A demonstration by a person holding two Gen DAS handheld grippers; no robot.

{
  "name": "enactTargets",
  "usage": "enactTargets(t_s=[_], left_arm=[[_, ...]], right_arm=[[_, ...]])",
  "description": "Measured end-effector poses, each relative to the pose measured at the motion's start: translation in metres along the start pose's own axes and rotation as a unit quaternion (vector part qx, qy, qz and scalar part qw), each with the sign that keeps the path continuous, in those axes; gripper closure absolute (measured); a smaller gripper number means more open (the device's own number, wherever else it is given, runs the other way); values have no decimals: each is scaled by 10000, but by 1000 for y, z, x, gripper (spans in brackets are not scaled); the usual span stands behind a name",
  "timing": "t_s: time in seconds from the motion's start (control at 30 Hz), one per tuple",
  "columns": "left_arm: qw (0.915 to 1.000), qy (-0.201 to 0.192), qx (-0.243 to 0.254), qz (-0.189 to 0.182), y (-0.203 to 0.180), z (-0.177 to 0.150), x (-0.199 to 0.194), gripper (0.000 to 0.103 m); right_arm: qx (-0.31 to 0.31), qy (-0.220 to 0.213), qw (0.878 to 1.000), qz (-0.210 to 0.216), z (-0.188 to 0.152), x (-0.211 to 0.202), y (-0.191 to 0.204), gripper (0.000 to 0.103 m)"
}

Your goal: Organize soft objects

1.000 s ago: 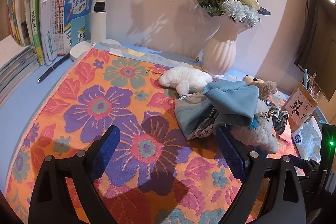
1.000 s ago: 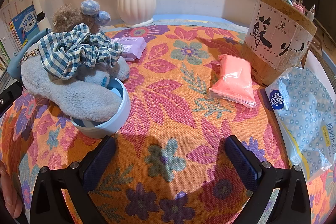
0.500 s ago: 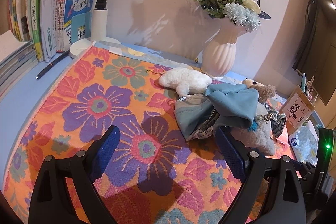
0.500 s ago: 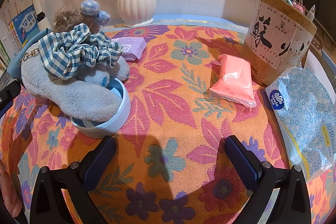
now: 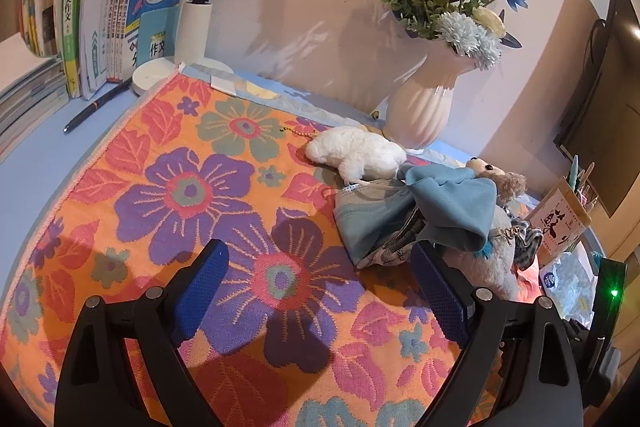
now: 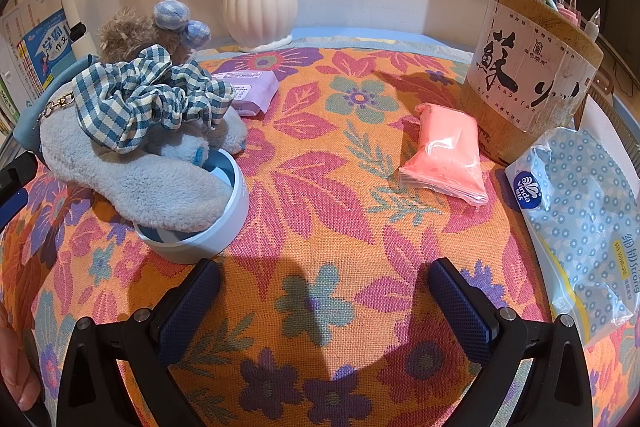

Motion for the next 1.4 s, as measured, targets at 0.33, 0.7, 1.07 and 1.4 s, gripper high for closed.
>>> enactTargets(t_s=[0.33, 0.7, 1.07, 1.4], left_arm=[[10000, -57, 14, -71, -1, 2, -2, 11], [9981, 14, -52, -617, -17, 5, -20, 12], [9781, 906, -603, -1775, -57, 32, 22, 28], [9756, 952, -551, -1901, -53, 27, 37, 91]], right_arm=[[0, -2, 10000, 2, 1, 2, 0, 0], [-100, 198, 9995, 203, -15, -13, 1, 0], [161, -620, 9934, 950, 41, -82, -25, 1], [-93, -42, 9604, 2783, 103, -49, 53, 26]])
Point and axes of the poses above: each gripper's, at about its wrist camera, not at the fingertips, and x roughly the way its jaws point, y to its left, z to its top, the point moved 7 cm from there along x, roughly the way its jaws point, and after that the axes turned 15 degrees about -z, right-handed, at the moved point
